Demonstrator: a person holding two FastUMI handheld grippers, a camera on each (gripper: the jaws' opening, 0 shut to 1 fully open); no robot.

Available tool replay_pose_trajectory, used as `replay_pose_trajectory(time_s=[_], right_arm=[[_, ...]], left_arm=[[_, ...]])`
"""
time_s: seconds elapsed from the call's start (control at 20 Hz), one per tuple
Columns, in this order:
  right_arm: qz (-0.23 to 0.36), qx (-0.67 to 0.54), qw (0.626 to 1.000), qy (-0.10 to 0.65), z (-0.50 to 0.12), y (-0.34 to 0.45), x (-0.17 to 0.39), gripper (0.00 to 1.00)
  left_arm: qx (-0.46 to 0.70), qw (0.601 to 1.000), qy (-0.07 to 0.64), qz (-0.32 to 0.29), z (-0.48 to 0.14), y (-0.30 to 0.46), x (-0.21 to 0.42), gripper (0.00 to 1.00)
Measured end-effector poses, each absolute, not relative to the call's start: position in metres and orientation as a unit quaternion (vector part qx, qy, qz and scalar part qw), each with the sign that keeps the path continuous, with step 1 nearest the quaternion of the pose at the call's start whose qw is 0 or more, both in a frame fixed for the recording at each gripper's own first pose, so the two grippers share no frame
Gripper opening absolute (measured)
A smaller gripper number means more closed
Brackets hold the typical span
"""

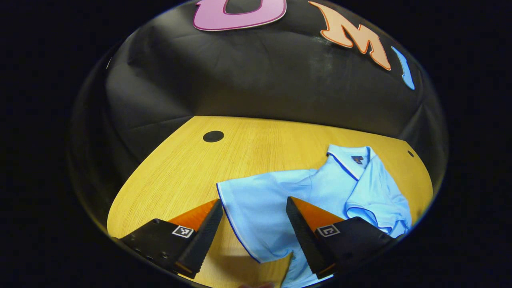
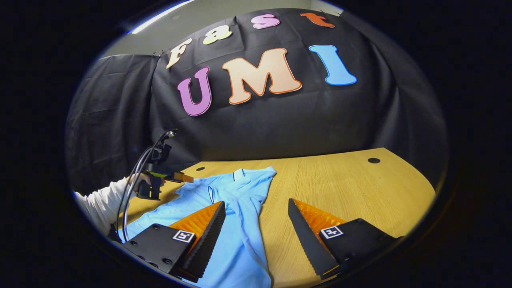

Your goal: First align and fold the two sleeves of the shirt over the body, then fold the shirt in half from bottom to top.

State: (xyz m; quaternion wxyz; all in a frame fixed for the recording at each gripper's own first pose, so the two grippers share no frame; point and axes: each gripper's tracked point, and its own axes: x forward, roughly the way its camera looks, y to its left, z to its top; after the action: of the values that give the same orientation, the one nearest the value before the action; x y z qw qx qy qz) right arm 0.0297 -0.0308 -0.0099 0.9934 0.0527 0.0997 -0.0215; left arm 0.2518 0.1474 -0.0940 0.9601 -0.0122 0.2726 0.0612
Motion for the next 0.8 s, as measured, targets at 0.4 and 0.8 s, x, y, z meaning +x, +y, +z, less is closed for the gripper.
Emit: replay_pose_trajectory(time_s=[0.4, 0.8], right_arm=[[-0.034, 0.074, 0.993, 0.088, -0.002, -0.047, 0.018, 0.98], [-0.019, 0.078, 0.992, 0.095, -0.008, -0.042, 0.014, 0.98]], left_arm=[[-0.001, 0.955, 0.291, 0.061, -0.108, 0.151, 0.262, 0.93], [-0.023, 0.958, 0.283, 0.041, -0.105, 0.139, 0.262, 0.34]])
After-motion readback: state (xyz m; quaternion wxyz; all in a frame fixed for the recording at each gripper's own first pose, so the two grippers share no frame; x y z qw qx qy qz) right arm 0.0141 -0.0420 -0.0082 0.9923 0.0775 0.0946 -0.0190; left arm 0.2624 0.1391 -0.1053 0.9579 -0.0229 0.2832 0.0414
